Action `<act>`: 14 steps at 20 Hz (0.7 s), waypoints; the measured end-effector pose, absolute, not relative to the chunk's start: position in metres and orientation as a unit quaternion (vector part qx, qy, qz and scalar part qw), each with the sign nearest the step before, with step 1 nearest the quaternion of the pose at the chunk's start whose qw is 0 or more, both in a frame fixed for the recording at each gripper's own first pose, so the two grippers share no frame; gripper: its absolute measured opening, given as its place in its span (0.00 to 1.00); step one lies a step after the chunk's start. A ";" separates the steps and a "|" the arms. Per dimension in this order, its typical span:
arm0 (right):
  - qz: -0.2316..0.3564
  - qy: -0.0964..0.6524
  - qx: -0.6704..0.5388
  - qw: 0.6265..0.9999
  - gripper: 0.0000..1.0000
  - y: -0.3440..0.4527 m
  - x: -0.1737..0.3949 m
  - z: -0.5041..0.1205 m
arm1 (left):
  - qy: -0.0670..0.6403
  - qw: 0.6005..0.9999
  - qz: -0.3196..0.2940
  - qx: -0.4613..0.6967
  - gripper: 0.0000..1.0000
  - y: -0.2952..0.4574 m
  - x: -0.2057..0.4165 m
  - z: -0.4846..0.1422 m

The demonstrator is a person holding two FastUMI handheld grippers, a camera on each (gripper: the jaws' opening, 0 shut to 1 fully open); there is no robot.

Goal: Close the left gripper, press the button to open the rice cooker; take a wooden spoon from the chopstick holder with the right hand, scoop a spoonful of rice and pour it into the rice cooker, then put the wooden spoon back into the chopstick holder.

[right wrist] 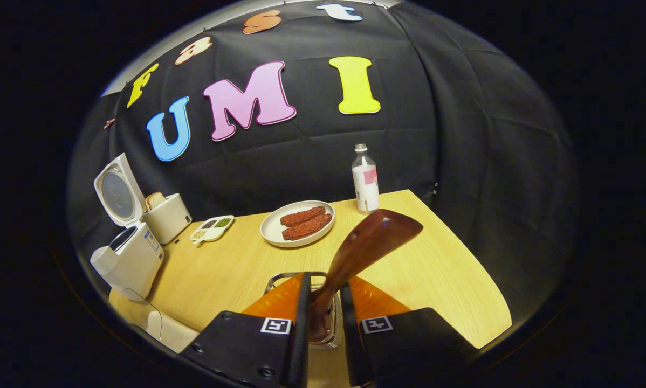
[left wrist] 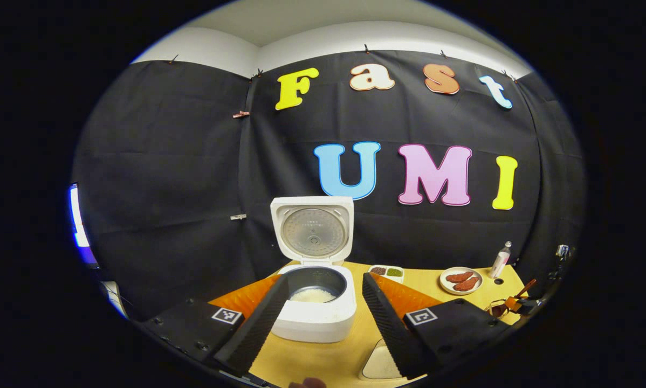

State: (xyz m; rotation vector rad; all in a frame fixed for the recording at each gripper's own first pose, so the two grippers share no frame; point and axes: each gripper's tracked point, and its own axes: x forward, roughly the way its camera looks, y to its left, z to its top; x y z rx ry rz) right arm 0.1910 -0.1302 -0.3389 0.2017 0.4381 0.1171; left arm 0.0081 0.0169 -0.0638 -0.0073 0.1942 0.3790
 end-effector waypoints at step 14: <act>0.038 0.157 0.102 0.982 0.10 -0.125 0.174 -0.236 | 0.093 0.983 0.157 -0.019 0.95 0.062 -0.004 -0.063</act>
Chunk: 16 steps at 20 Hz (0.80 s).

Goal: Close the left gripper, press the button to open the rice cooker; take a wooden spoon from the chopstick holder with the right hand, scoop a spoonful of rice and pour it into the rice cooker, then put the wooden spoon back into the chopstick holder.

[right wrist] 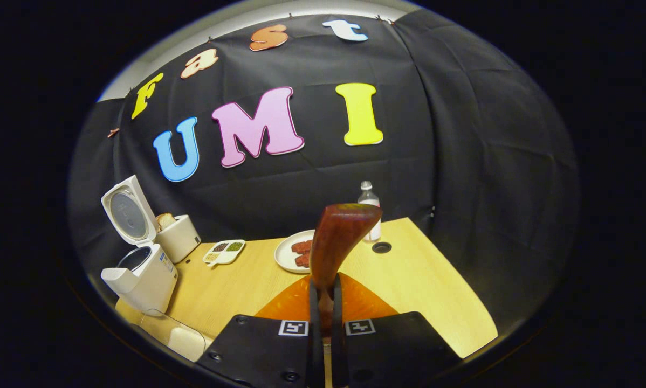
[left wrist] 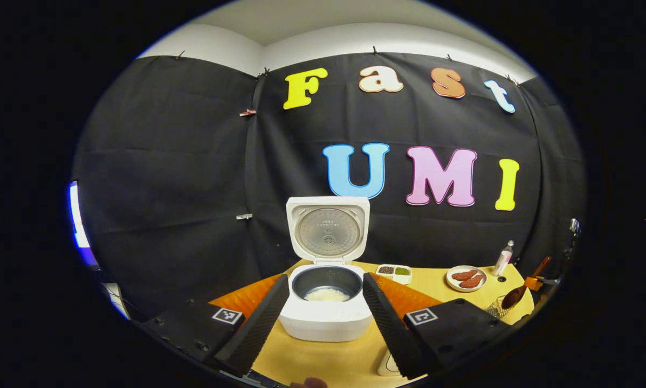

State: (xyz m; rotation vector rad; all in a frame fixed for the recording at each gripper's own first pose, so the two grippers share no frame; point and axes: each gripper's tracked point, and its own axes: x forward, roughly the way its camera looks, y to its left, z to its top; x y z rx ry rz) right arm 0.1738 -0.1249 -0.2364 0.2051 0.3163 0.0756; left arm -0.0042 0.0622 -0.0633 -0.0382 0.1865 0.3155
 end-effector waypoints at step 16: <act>0.107 0.181 0.051 0.976 0.10 0.081 0.043 -0.189 | 0.083 0.994 0.064 -0.016 0.95 0.168 0.028 -0.097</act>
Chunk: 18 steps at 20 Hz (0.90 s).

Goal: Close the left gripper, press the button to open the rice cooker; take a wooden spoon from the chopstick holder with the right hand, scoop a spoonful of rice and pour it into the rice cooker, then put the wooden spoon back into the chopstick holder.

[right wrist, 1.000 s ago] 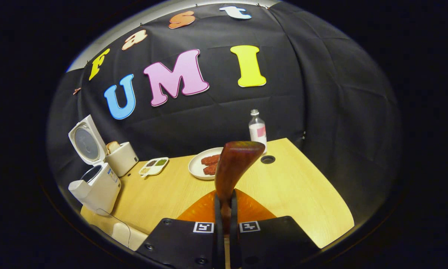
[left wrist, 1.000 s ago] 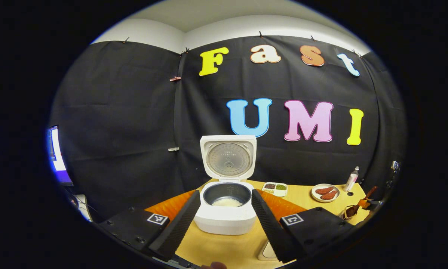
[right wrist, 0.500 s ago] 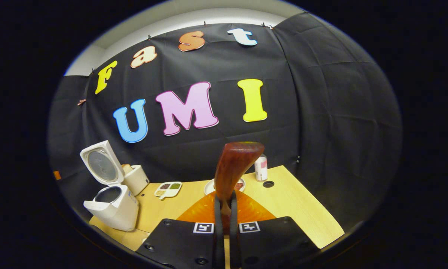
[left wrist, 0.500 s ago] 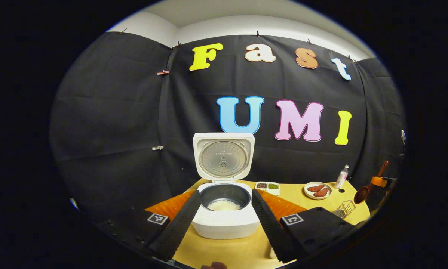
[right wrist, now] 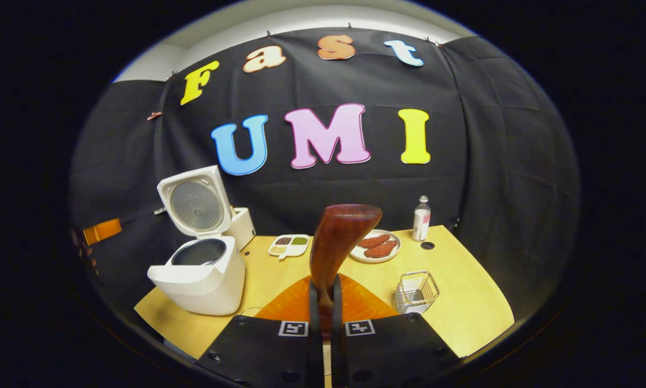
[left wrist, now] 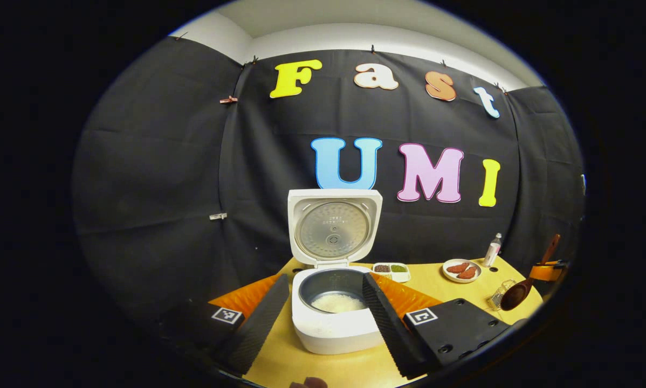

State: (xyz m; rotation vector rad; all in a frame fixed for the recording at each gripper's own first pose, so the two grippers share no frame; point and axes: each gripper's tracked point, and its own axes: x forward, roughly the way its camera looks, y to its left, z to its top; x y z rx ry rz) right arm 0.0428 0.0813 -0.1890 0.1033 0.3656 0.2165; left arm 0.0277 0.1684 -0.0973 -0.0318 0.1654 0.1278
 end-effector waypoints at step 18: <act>0.088 0.324 0.066 0.940 0.10 0.143 0.031 -0.325 | 0.084 0.996 0.011 -0.018 0.95 0.159 0.035 -0.100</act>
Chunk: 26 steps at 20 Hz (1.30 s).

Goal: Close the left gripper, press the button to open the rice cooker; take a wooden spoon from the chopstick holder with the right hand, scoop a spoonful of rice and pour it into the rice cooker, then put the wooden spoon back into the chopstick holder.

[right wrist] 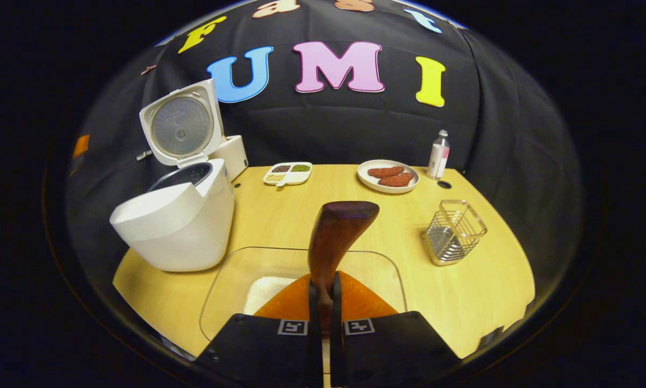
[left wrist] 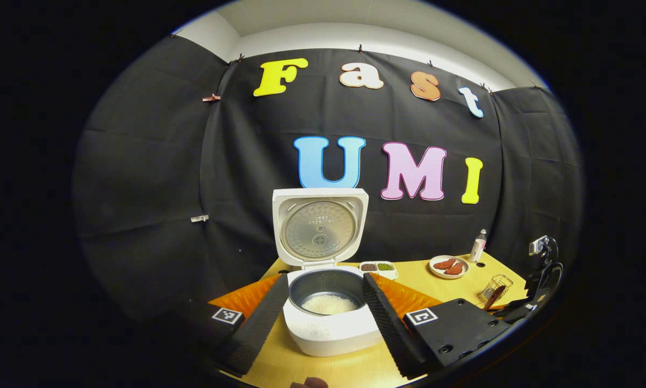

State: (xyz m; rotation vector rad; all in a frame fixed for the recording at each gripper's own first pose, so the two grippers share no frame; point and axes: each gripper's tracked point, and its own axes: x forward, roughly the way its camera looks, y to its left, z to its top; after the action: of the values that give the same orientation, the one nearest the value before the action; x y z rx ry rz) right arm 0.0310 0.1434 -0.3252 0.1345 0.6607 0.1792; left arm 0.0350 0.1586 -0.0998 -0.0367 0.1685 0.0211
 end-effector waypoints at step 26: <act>0.033 0.277 0.443 0.852 0.10 0.107 0.026 -0.293 | 0.082 0.996 0.008 -0.017 0.95 0.139 0.031 -0.093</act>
State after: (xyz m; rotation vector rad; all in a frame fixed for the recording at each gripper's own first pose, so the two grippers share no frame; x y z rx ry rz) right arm 0.0265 0.1068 -0.2925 0.9332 0.5837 0.0699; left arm 0.0313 0.1392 -0.0933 -0.0343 0.1641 0.0170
